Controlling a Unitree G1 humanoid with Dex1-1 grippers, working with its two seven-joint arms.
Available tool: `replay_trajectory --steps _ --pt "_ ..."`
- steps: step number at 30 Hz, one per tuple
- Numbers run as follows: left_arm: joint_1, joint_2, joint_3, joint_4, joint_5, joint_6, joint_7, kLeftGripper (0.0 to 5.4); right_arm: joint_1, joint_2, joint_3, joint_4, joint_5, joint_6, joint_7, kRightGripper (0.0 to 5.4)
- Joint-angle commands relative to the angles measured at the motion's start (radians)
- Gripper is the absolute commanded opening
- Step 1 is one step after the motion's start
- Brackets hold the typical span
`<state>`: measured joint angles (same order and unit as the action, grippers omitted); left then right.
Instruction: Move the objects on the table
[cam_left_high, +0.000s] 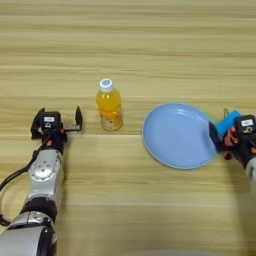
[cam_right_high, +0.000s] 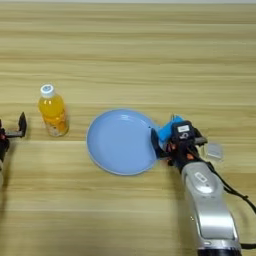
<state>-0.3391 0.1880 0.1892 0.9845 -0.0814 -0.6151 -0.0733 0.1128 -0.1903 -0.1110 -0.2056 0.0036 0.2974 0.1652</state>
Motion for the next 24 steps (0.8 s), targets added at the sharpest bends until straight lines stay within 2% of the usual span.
replay_trajectory --steps 1,6,11,18,24 --pt "-0.010 0.000 -0.001 0.005 0.006 -0.006 0.000 5.40 0.058 -0.016 -0.040 -0.050 0.017 0.021 -0.005 4.60" --pt "-0.008 -0.002 -0.002 0.003 0.006 -0.005 0.001 5.40 0.113 -0.017 -0.079 -0.095 0.035 0.032 -0.010 4.60" --pt "-0.007 -0.003 -0.002 0.003 0.006 -0.005 0.001 5.40 0.137 -0.015 -0.127 -0.096 0.056 0.042 -0.020 4.60" --pt "-0.009 -0.002 0.000 0.007 0.005 -0.003 -0.002 5.40 0.161 -0.018 -0.197 -0.031 0.080 0.024 -0.031 4.60" --pt "-0.010 -0.001 0.001 0.009 0.004 -0.004 -0.003 5.40 0.158 -0.029 -0.200 0.037 0.063 0.011 -0.030 4.60"
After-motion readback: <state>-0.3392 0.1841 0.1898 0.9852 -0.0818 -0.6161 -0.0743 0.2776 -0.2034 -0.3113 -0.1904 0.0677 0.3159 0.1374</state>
